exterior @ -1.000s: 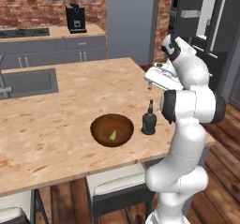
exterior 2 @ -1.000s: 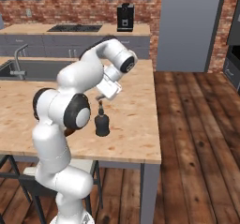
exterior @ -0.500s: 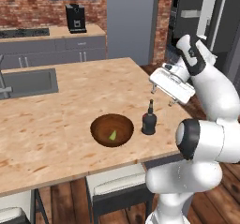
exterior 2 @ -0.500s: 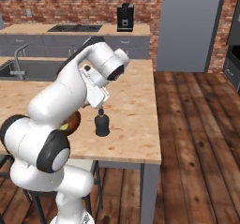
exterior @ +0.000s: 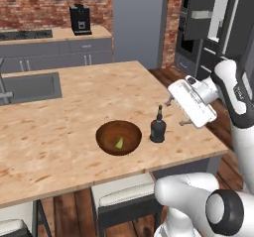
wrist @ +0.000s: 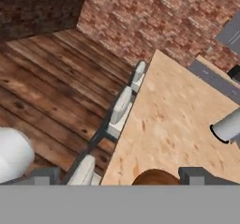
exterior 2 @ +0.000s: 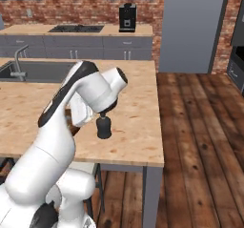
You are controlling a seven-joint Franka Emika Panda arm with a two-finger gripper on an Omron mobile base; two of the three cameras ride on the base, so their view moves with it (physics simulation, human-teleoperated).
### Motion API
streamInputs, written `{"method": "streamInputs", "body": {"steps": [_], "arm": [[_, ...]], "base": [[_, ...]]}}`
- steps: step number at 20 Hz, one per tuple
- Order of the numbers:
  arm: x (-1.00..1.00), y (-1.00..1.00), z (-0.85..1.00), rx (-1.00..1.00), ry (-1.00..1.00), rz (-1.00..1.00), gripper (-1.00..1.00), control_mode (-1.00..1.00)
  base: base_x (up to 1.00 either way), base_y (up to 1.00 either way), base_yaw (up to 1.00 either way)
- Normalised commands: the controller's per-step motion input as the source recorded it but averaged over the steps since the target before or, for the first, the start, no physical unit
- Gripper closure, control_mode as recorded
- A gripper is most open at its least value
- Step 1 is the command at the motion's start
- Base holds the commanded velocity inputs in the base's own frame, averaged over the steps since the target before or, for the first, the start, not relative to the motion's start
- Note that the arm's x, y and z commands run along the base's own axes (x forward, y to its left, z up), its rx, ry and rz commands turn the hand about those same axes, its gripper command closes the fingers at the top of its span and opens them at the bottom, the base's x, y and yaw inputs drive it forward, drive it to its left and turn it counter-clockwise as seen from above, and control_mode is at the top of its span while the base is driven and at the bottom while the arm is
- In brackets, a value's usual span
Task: There is a bowl on the dining counter. Grab a lemon wedge from the fridge and place it in the bowl. Then get the liquor bottle and glass cup from the cabinet and place them next to the bowl.
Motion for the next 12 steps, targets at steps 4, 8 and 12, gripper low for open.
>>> {"method": "streamInputs", "body": {"steps": [4,8,12], "arm": [[-0.42,0.17,0.15,0.09,0.06,-0.48,-1.0,-1.0],[-0.34,0.23,0.23,0.08,0.12,-0.51,-1.0,-1.0],[-0.26,0.24,0.31,0.09,0.18,-0.51,-1.0,-1.0]], "base": [[0.0,0.0,0.0],[0.0,0.0,0.0],[0.0,0.0,0.0]]}}
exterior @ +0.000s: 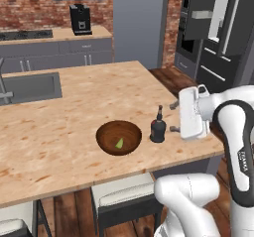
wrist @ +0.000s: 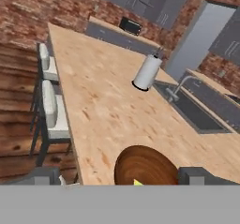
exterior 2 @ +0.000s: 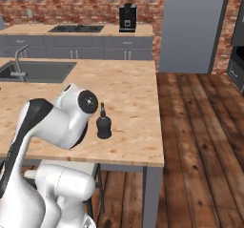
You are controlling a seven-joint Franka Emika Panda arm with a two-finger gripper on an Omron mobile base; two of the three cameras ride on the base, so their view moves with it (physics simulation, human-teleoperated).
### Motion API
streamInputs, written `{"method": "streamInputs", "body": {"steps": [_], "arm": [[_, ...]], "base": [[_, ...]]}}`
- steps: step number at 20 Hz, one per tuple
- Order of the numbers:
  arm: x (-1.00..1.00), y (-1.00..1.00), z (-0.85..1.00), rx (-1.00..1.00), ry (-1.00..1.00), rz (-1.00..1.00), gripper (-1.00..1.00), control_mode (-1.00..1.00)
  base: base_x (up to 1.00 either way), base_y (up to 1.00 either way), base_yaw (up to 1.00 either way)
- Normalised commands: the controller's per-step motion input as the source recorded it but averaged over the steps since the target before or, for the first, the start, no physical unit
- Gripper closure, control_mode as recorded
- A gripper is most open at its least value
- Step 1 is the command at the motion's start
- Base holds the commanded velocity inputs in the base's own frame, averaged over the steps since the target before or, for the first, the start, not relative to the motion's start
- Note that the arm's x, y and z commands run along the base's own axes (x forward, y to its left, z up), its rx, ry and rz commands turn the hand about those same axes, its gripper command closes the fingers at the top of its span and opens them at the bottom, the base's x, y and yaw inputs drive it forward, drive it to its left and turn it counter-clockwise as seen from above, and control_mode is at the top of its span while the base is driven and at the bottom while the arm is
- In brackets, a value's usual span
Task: There is a bowl on the dining counter. Grab a lemon wedge from the fridge and place it in the bowl. Then get the liquor bottle and glass cup from the cabinet and place them next to the bowl.
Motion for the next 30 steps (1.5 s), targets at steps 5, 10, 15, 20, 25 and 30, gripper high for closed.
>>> {"method": "streamInputs", "body": {"steps": [5,10,15,20,25,30], "arm": [[-0.25,0.25,0.35,0.1,0.2,-0.51,-1.0,-1.0],[-0.2,0.25,0.4,0.11,0.23,-0.5,-1.0,-1.0],[-0.26,0.19,0.1,0.06,0.23,-0.47,-1.0,-1.0],[-0.59,0.04,-0.27,0.0,0.07,-0.32,-1.0,-1.0],[-0.53,-0.04,-0.14,0.01,0.0,-0.21,-1.0,-1.0],[0.03,-0.02,-0.06,0.0,0.06,-0.03,-1.0,-1.0]], "base": [[0.0,0.0,0.0],[0.0,0.0,0.0],[0.0,0.0,0.0],[0.0,0.0,0.0],[0.0,0.0,0.0],[0.0,0.0,0.0]]}}
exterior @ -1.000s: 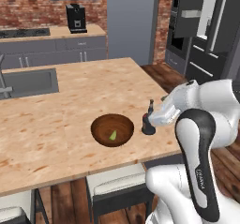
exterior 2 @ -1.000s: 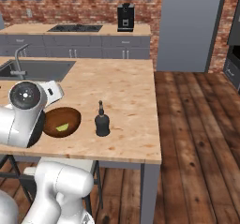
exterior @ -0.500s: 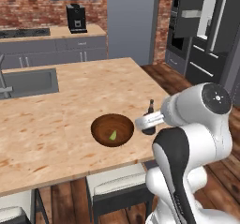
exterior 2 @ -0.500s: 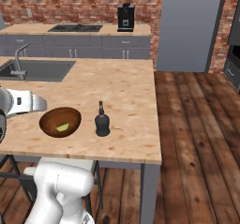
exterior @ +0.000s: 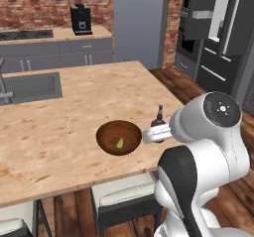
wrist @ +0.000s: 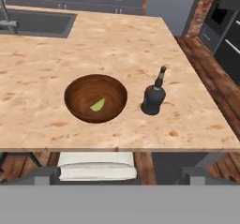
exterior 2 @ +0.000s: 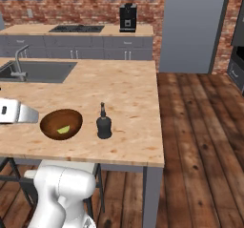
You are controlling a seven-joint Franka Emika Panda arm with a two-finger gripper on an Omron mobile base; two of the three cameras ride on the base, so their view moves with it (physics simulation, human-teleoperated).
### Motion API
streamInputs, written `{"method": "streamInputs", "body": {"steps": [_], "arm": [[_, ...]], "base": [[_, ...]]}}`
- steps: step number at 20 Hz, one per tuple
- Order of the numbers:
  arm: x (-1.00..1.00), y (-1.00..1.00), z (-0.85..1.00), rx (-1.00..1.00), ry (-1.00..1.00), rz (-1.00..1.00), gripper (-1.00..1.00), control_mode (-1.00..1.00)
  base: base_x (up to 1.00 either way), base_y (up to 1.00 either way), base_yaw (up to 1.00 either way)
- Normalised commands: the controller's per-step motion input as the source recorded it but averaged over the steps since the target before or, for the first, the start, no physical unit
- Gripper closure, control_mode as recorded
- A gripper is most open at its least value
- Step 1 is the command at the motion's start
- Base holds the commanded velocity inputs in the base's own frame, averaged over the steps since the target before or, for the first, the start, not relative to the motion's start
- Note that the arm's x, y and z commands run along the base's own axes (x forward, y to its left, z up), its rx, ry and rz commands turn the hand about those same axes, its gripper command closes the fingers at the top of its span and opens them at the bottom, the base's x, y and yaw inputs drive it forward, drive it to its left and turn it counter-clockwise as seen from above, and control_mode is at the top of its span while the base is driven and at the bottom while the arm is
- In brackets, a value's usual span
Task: There is a bowl on the dining counter. Grab a lemon wedge from the fridge and place it in the bowl. Then get the liquor bottle and glass cup from the cabinet and place them next to the bowl.
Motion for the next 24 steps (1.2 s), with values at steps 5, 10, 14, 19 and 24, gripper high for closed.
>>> {"method": "streamInputs", "body": {"steps": [5,10,14,19,24], "arm": [[0.0,-0.06,-0.02,0.01,0.01,0.0,-1.0,1.0],[0.0,0.0,0.0,0.0,0.0,0.0,-1.0,1.0],[0.0,0.0,0.0,0.0,0.0,0.0,-1.0,1.0],[0.0,0.0,0.0,0.0,0.0,0.0,-1.0,1.0],[0.0,0.0,0.0,0.0,0.0,0.0,-1.0,1.0]], "base": [[-0.18,0.04,0.0],[-0.63,0.62,0.04],[-0.65,0.97,0.05],[-0.56,1.0,0.06],[-0.46,1.0,0.11]]}}
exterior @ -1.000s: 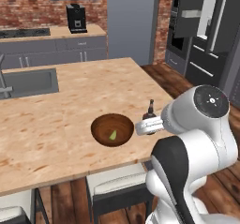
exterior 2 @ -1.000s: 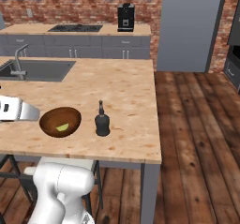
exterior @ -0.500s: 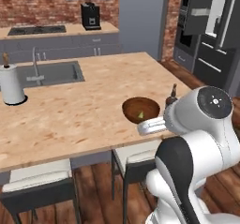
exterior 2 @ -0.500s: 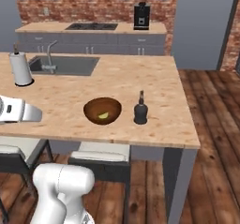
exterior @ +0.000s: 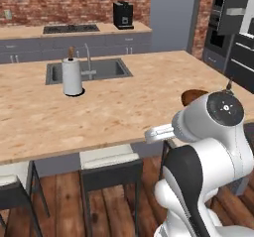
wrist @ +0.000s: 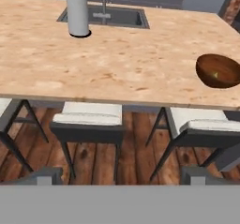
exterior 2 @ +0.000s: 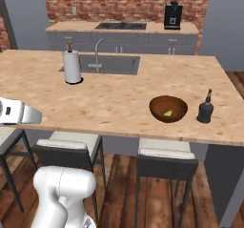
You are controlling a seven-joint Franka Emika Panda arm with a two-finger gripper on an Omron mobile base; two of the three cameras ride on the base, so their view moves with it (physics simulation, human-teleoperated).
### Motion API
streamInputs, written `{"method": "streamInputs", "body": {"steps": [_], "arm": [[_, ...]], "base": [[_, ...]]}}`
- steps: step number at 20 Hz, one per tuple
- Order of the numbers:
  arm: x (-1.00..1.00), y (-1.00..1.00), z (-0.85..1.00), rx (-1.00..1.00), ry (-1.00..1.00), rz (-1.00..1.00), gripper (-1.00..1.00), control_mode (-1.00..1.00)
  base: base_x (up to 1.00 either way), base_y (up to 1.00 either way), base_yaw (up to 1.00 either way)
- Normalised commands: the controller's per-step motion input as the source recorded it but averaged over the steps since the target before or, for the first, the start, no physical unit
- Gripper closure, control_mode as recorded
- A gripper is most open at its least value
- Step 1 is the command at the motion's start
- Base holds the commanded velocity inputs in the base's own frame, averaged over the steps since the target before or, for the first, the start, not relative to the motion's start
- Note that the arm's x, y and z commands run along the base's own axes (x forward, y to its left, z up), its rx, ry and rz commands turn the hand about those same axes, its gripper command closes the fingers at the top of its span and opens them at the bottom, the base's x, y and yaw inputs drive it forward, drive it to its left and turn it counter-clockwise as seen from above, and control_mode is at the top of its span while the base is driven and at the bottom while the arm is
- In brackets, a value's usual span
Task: There is a bowl on the dining counter. Grab a lemon wedge from the fridge and place it in the bowl. Then get the liquor bottle and glass cup from the cabinet and place them next to the bowl.
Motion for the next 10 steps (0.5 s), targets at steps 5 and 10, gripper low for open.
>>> {"method": "streamInputs", "body": {"steps": [5,10], "arm": [[0.0,0.0,0.0,0.0,0.0,0.0,-1.0,1.0],[0.0,0.0,0.0,0.0,0.0,0.0,-1.0,1.0]], "base": [[-0.35,1.0,0.16],[-0.19,1.0,0.2]]}}
